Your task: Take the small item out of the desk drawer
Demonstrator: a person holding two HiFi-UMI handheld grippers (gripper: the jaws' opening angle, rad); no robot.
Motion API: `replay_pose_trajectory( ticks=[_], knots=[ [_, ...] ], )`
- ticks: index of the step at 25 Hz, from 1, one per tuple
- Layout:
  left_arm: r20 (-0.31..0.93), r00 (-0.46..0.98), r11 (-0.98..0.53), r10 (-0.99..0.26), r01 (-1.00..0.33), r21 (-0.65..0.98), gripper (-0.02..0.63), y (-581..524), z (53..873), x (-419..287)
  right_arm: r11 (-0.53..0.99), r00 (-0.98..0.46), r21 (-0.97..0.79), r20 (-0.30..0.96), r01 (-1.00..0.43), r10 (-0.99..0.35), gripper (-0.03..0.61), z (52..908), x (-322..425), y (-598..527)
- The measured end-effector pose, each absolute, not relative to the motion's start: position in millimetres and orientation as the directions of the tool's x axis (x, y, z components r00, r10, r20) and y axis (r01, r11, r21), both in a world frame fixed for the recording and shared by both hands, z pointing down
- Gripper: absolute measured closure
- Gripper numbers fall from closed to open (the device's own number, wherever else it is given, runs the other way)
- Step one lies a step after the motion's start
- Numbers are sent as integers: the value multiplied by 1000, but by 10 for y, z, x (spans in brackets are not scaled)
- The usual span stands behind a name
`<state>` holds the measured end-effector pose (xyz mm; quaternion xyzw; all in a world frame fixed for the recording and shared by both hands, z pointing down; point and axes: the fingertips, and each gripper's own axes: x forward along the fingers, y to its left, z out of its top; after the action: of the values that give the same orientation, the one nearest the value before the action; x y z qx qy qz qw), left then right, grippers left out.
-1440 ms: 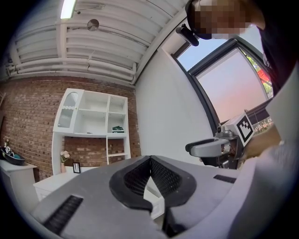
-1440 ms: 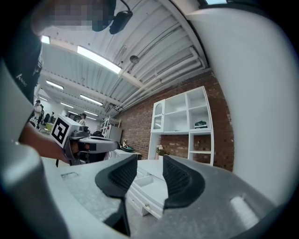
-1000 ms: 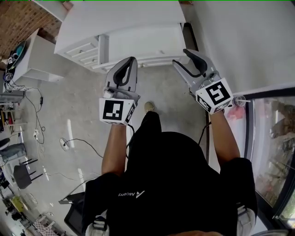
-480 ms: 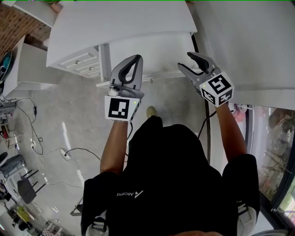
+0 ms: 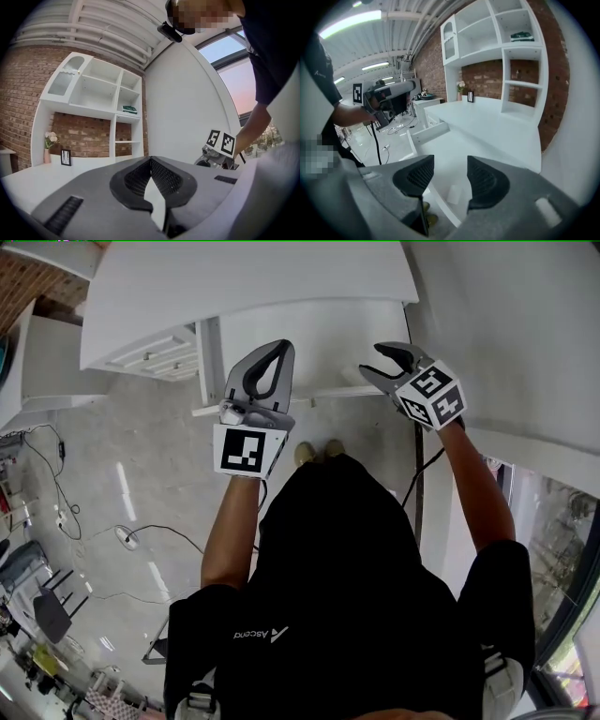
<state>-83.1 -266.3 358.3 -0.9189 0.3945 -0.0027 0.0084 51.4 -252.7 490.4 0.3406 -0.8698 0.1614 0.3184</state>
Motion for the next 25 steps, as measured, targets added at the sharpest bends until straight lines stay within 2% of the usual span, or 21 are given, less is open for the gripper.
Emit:
replay_pose_trajectory(
  ticks=[7, 11, 15, 25],
  knots=[
    [43, 667, -667, -744, -745, 11, 615, -2916, 3921, -843, 779, -519, -172, 826, -603, -219, 362, 5765, 431, -2660],
    [64, 666, -666, -743, -746, 16, 615, -3025, 4072, -773, 786, -474, -252, 879, -564, -59, 362, 6184, 460, -2626],
    [80, 650, -649, -756, -760, 34, 615, -3138, 4200, -835, 777, -423, -320, 903, -542, 77, 363, 6534, 481, -2594],
    [109, 605, -603, -789, -796, 59, 615, -3384, 4345, -1046, 709, -314, -433, 900, -557, 303, 365, 7006, 520, -2580]
  ],
)
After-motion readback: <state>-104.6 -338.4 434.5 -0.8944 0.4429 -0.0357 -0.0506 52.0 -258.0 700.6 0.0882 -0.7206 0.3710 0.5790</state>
